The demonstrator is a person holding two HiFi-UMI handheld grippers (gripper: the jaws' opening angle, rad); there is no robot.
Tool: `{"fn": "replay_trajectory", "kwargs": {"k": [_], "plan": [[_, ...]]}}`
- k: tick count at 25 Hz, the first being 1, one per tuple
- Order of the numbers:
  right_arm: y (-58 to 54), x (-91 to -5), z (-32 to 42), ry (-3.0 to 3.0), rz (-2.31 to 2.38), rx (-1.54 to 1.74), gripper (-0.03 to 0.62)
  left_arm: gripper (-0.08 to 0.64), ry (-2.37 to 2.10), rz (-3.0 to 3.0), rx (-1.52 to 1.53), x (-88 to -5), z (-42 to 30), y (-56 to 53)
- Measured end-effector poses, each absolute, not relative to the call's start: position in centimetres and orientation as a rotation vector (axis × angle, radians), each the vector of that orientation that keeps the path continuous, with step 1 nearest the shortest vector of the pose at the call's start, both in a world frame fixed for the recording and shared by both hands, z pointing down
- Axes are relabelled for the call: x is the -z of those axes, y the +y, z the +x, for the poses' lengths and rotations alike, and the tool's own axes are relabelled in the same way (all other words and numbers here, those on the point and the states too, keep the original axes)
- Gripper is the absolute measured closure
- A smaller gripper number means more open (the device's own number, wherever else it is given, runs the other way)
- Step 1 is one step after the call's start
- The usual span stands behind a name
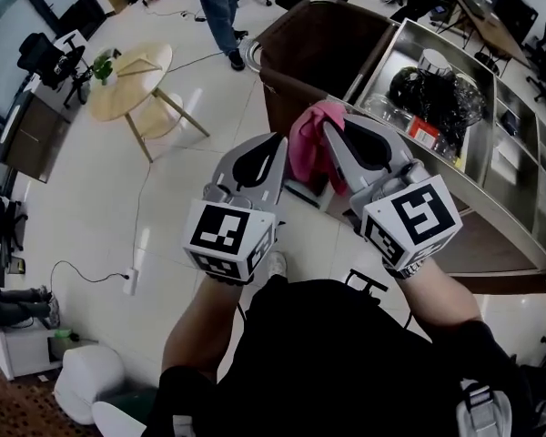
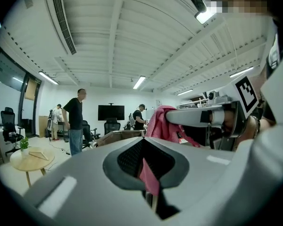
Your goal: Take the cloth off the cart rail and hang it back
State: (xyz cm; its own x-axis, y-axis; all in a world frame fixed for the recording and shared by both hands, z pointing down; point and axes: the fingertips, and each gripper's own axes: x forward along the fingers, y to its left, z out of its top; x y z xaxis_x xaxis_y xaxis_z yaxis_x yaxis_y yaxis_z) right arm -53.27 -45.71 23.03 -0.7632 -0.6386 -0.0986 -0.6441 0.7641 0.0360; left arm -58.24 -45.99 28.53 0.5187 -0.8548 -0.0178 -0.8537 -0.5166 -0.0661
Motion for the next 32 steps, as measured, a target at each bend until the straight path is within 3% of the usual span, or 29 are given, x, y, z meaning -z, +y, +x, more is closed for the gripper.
{"fn": "replay_trajectory", "kwargs": {"k": [17,32], "plan": [[-57.7,-23.8,-61.7,2.792,-1.385,0.067,0.577,0.557,1.236,-2.859,0.009,-26.5,-66.8,-55.8],[-70.0,-25.3,-59.9,2.855,-1.51,0.249,0.575,0.557,1.202,-2.944,0.033,-24.8,-64.8,-66.9]]}}
